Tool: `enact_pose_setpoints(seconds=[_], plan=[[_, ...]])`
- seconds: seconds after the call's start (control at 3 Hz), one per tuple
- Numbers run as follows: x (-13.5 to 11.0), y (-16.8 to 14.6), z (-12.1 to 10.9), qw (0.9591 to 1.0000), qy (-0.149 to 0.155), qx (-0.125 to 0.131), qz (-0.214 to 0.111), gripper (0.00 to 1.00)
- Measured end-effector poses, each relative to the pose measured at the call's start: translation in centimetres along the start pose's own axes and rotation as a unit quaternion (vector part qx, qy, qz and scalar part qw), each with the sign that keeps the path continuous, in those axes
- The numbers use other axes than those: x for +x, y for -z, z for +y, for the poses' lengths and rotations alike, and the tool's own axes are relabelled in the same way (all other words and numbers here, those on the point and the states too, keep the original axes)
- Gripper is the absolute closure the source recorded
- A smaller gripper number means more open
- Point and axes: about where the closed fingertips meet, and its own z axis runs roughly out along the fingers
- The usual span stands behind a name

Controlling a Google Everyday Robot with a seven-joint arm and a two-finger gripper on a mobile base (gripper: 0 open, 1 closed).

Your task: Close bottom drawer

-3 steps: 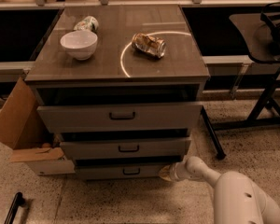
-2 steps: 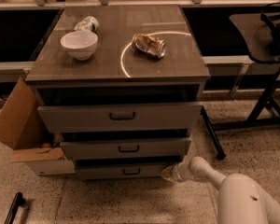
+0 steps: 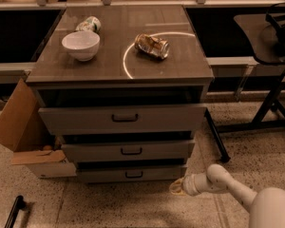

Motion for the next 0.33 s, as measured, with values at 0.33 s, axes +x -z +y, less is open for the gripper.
enact_pose_setpoints(seconds=[0.33], plan=[[-0.83,3.33,3.12,0.9993,0.022,-0.025,-0.015,1.00]])
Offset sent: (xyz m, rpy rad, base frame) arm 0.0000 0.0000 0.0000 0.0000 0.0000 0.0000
